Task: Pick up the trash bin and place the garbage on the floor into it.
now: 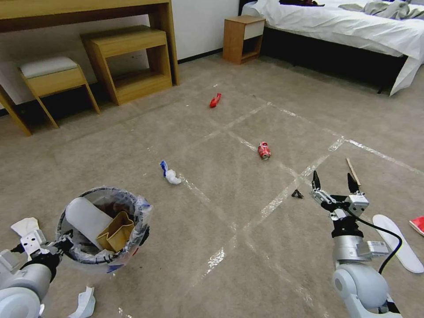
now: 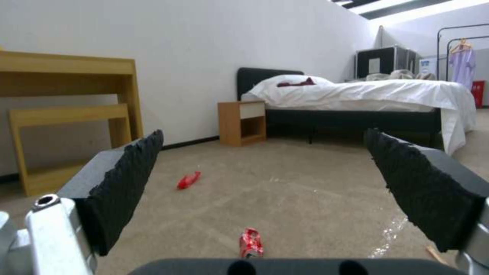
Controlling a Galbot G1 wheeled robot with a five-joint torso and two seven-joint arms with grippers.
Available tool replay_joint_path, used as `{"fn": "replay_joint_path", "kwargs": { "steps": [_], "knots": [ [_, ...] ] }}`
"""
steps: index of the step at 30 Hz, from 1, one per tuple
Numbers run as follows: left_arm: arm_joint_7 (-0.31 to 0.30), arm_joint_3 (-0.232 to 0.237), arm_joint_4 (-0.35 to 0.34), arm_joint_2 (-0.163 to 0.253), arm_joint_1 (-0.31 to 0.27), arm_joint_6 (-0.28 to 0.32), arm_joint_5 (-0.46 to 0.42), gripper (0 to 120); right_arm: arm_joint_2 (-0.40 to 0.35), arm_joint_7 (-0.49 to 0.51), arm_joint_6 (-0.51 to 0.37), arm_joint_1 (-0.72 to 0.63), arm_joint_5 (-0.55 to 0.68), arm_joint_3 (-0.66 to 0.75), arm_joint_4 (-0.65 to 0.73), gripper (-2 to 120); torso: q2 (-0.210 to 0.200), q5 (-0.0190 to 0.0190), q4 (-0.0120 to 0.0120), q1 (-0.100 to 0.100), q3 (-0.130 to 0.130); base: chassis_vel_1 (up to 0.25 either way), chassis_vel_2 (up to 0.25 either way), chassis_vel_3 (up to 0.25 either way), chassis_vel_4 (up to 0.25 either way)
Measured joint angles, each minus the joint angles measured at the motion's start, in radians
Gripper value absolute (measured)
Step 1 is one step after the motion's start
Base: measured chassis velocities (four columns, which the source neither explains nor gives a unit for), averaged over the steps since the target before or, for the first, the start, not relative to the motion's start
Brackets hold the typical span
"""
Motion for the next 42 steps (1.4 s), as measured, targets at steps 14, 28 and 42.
{"fn": "replay_joint_path", "kwargs": {
  "steps": [14,28,42],
  "knots": [
    [-0.001,0.007,0.015,-0.015,-0.004,0.000,-0.003,1,0.011,-0.004,0.004,0.016,-0.013,-0.029,-0.024,100,0.000,0.0000,0.0001,0.000,0.000,-0.006,0.008,0.004,-0.004],
    [-0.001,0.012,0.026,-0.012,-0.015,0.000,-0.005,1,0.015,-0.004,-0.002,0.028,-0.018,-0.039,-0.046,100,0.000,0.0000,0.0000,0.000,0.000,-0.011,0.019,0.014,-0.015],
    [-0.004,0.005,0.031,0.003,-0.020,0.005,-0.016,1,0.016,-0.001,-0.013,0.045,-0.015,-0.053,-0.058,100,0.000,0.0000,0.0000,0.000,0.000,-0.043,0.045,0.052,-0.049]
  ]
}}
